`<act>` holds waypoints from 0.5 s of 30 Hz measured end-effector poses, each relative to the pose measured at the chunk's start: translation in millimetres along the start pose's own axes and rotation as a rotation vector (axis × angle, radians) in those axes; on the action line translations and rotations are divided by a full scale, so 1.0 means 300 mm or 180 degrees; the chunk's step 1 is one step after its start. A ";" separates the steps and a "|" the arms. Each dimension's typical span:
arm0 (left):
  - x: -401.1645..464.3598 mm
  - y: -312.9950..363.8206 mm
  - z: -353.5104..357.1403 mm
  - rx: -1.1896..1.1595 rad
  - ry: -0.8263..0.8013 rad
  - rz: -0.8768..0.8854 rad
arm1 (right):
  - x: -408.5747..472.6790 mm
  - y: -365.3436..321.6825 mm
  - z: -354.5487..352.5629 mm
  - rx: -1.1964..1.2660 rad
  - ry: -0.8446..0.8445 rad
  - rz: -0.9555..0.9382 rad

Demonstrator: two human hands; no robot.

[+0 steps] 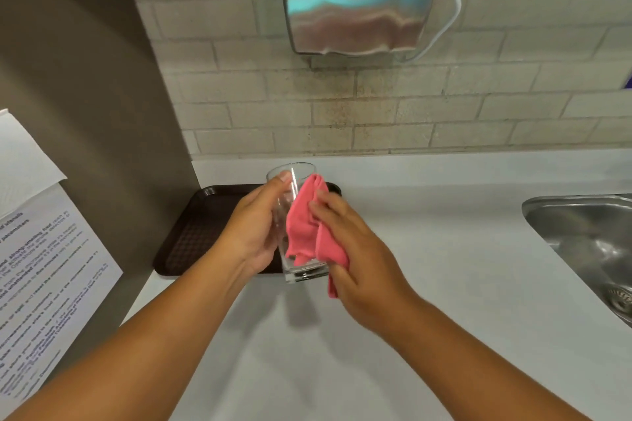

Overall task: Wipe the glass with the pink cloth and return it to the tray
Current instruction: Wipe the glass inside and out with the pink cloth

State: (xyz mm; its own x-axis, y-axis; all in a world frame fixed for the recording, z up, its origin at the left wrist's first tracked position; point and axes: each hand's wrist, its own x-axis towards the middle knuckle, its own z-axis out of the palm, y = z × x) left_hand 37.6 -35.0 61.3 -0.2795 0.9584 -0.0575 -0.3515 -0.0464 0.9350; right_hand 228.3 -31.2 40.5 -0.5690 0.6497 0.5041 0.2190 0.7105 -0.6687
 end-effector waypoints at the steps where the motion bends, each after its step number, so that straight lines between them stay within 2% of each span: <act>1: 0.002 0.005 -0.009 0.0043 0.0043 -0.0002 | -0.029 -0.003 0.013 -0.0055 -0.0019 -0.0058; 5: 0.008 -0.004 -0.028 0.0242 0.0173 0.0019 | -0.107 -0.014 0.054 -0.0597 -0.0154 -0.0528; 8: 0.007 -0.007 -0.029 0.0437 0.0133 0.0091 | -0.090 -0.024 0.034 -0.0606 -0.0192 -0.0459; 15: -0.003 -0.047 0.010 0.0438 -0.0174 0.0113 | 0.088 -0.053 -0.059 -0.0383 0.0181 -0.0141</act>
State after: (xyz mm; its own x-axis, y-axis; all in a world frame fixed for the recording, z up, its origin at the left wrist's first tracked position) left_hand 45.4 -34.5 49.3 -0.2392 0.9709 -0.0078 -0.2154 -0.0452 0.9755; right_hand 223.6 -20.5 74.0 -0.5350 0.6289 0.5641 0.2901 0.7639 -0.5765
